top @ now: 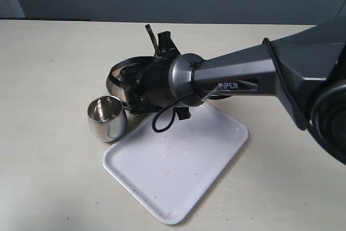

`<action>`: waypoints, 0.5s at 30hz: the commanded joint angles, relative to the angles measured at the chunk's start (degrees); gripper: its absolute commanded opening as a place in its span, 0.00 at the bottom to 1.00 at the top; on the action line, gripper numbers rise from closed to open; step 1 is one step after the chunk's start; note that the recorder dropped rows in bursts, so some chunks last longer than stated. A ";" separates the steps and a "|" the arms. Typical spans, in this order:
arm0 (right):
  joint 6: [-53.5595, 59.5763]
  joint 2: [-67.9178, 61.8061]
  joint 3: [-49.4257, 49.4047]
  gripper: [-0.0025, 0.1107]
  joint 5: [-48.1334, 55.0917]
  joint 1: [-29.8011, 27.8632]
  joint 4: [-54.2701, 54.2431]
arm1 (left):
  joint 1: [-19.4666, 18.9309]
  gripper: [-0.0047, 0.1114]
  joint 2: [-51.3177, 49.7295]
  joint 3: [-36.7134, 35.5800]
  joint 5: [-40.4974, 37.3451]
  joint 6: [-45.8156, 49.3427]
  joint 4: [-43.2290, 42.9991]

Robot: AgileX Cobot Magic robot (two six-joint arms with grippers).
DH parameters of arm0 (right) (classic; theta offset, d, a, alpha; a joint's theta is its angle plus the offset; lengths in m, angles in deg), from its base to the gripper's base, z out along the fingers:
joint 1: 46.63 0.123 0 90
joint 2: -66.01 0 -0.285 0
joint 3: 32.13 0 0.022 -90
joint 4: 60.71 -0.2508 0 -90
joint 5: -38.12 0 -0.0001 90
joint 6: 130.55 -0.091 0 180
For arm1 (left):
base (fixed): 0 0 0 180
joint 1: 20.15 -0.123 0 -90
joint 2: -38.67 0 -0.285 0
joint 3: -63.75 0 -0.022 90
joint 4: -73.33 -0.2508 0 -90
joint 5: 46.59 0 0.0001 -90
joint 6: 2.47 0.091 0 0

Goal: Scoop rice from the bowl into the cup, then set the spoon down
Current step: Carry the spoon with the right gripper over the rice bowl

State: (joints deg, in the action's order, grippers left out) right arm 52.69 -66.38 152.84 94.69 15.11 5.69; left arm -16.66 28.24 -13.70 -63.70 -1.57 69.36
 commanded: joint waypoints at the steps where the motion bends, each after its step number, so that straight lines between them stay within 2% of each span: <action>1: 3.53 0.00 0.40 0.02 -1.98 0.01 -3.93 | 0.10 0.04 -0.06 0.23 0.50 -0.36 -0.03; 15: 3.76 0.43 0.40 0.02 -1.91 -0.21 -4.40 | 0.10 0.04 -0.06 0.23 0.50 -0.36 -0.03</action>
State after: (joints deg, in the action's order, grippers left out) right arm 56.06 -66.38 153.02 92.74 15.11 2.11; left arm -16.66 28.24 -13.70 -63.70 -1.57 69.36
